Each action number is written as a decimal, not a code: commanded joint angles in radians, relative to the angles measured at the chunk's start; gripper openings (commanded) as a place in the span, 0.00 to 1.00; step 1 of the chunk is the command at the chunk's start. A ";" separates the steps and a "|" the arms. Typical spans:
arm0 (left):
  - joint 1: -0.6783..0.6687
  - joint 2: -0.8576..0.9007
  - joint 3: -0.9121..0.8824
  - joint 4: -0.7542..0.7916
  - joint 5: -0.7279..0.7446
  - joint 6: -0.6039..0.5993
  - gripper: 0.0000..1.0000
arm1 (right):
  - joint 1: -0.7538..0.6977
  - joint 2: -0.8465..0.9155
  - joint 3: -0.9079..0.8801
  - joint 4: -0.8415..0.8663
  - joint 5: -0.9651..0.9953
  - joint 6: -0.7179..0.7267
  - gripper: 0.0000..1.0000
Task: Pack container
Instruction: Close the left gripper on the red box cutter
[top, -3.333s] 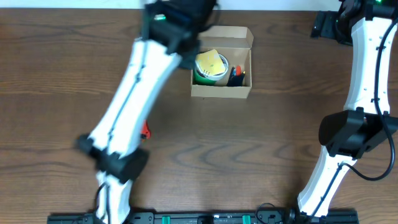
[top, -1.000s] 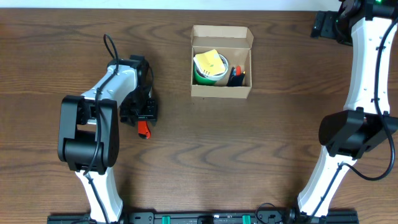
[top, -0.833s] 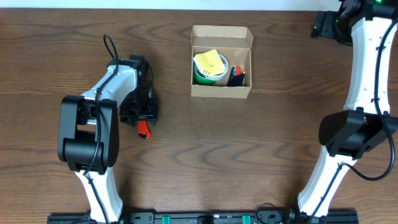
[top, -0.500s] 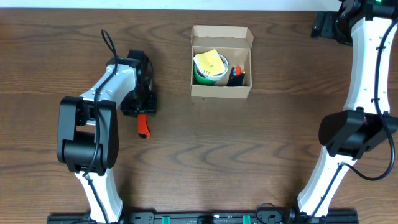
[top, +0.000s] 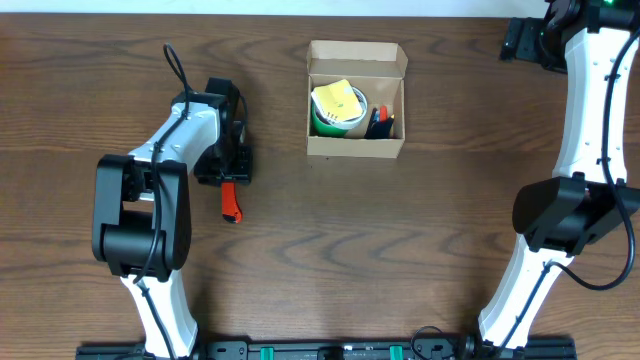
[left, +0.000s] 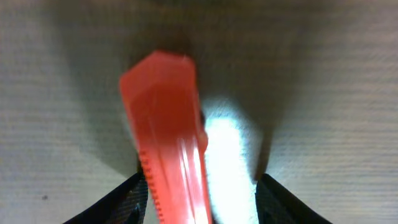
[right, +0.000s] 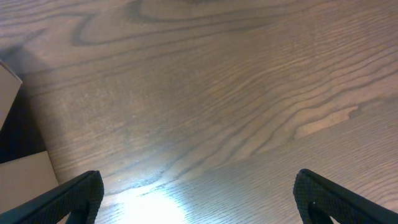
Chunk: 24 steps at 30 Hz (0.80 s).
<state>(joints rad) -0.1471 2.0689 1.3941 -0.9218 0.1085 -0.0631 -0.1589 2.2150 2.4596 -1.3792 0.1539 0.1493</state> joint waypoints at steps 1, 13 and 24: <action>0.003 0.067 -0.031 -0.024 -0.035 -0.027 0.57 | -0.008 -0.021 -0.003 -0.002 0.003 0.003 0.99; 0.006 0.067 -0.031 -0.038 -0.038 -0.031 0.40 | -0.008 -0.021 -0.003 -0.002 0.003 0.003 0.99; 0.024 0.067 -0.031 -0.022 -0.038 -0.031 0.22 | -0.008 -0.021 -0.003 -0.002 0.003 0.003 0.99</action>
<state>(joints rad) -0.1326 2.0758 1.3937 -0.9638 0.0982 -0.0902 -0.1589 2.2150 2.4596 -1.3792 0.1539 0.1493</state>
